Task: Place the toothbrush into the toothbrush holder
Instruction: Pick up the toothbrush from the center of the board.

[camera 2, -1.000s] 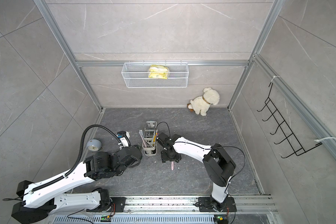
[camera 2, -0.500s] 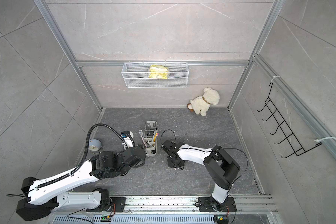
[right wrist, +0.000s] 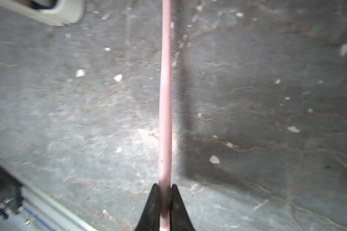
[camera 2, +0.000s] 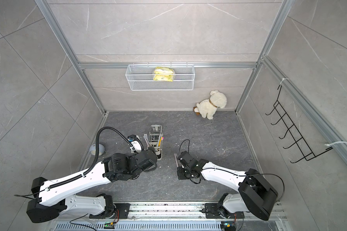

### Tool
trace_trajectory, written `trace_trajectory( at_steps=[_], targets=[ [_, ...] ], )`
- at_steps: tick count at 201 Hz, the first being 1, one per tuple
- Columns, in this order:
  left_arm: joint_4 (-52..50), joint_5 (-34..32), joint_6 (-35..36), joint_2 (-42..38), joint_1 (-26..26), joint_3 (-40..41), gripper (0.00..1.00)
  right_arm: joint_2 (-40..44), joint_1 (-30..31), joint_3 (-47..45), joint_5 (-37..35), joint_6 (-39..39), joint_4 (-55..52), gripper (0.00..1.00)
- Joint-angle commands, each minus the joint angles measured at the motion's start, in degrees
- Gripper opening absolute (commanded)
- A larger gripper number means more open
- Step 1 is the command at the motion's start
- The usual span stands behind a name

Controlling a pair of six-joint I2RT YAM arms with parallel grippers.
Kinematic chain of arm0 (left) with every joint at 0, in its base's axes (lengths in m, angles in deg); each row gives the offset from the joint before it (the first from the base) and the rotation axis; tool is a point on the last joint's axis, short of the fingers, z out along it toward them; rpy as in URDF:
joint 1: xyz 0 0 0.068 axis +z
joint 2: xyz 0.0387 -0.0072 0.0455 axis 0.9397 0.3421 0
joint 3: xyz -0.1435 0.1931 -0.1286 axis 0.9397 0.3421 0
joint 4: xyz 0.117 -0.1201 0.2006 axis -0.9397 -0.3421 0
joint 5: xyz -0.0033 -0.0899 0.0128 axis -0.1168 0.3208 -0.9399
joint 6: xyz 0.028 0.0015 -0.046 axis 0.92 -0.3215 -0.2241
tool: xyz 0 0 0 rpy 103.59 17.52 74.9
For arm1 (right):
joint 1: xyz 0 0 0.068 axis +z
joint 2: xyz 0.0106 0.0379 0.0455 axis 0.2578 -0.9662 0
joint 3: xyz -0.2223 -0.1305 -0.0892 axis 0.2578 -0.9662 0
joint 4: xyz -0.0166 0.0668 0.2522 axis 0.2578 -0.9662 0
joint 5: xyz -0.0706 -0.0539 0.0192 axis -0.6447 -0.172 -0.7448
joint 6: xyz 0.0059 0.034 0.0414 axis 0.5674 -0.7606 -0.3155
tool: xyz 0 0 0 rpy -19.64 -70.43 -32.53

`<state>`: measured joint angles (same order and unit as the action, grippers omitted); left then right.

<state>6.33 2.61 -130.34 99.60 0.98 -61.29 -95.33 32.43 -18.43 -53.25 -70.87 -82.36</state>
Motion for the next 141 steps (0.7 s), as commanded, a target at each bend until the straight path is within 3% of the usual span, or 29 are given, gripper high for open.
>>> trace_trajectory(
  at_steps=[1, 47, 78, 109, 141],
  targets=[
    [4.0, -0.3, 2.1, 1.4, 0.2, -2.0, 0.93, 4.5, 0.6, -1.7, 3.7, 1.2, 2.7, 0.12],
    [23.5, 16.1, 4.9, 3.8, 5.7, 5.1, 0.94, 9.6, 0.6, -2.1, 4.4, 2.0, 1.3, 0.12],
    [27.3, 19.0, 4.0, 7.9, 6.6, 5.0, 0.93, 12.3, 0.7, -3.1, 5.9, 0.6, 3.2, 0.12],
    [35.0, 26.7, 2.9, 10.9, 8.5, 6.7, 0.93, 16.0, 0.7, -1.7, 6.5, 0.9, 0.9, 0.12],
    [34.7, 26.9, 2.8, 12.6, 8.8, 5.5, 0.91, 19.8, 0.8, 0.2, 7.1, 0.6, -2.1, 0.12]
  ],
)
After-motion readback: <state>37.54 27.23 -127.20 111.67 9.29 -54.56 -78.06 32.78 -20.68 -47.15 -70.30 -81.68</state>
